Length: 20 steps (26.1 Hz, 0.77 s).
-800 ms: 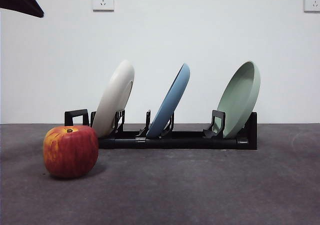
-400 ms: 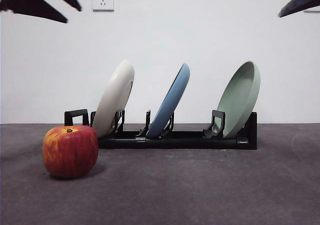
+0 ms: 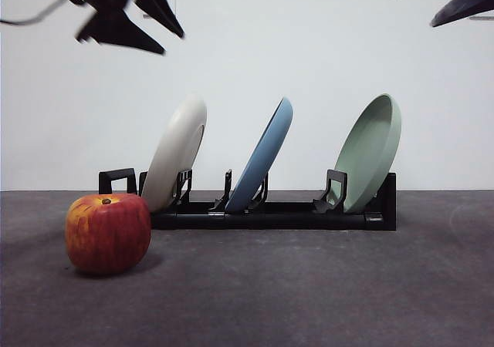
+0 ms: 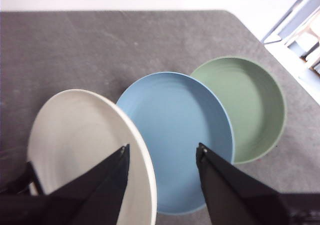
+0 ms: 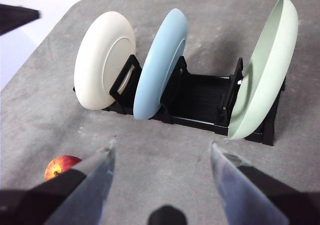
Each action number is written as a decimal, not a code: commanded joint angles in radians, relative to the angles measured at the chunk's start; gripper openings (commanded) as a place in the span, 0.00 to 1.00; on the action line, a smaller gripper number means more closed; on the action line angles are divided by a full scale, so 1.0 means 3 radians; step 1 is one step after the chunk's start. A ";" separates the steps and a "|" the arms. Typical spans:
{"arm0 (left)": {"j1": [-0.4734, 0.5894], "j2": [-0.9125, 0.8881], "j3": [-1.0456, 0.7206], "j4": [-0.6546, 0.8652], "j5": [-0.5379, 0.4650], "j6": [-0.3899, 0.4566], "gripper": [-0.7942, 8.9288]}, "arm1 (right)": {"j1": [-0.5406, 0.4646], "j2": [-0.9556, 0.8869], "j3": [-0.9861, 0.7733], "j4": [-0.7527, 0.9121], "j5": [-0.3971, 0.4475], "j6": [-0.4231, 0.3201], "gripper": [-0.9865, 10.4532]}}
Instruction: Take the yellow plate from the plate rack,put the plate on the table,take the apple from the table,put the apple in the plate
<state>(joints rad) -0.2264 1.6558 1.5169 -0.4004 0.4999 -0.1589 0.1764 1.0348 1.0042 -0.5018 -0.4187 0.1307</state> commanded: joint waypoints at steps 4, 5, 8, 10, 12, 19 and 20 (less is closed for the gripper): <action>-0.0107 0.0390 0.0126 -0.0018 -0.0014 -0.0086 0.31 | 0.0004 0.0005 0.0017 0.0015 0.0010 -0.0024 0.36; -0.0125 0.0437 0.0126 -0.0001 -0.0061 -0.0085 0.31 | 0.0004 0.0005 0.0017 0.0014 0.0013 -0.0025 0.36; -0.0182 0.0525 0.0126 0.0038 -0.0191 -0.0078 0.31 | 0.0004 0.0005 0.0017 0.0003 0.0018 -0.0024 0.36; -0.0198 0.0548 0.0126 0.0052 -0.0193 -0.0075 0.31 | 0.0004 0.0005 0.0017 -0.0011 0.0019 -0.0024 0.36; -0.0214 0.0559 0.0126 0.0061 -0.0225 -0.0072 0.30 | 0.0004 0.0005 0.0017 -0.0018 0.0019 -0.0020 0.36; -0.0221 0.0559 0.0126 0.0005 -0.0273 0.0020 0.07 | 0.0004 0.0005 0.0017 -0.0022 0.0019 0.0013 0.36; -0.0221 0.0553 0.0130 0.0006 -0.0264 0.0018 0.07 | 0.0004 0.0005 0.0017 -0.0028 0.0019 0.0013 0.36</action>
<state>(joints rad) -0.2955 1.8156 1.5524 -0.4023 0.4290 -0.1753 0.1764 1.0348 1.0042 -0.5095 -0.4160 0.1318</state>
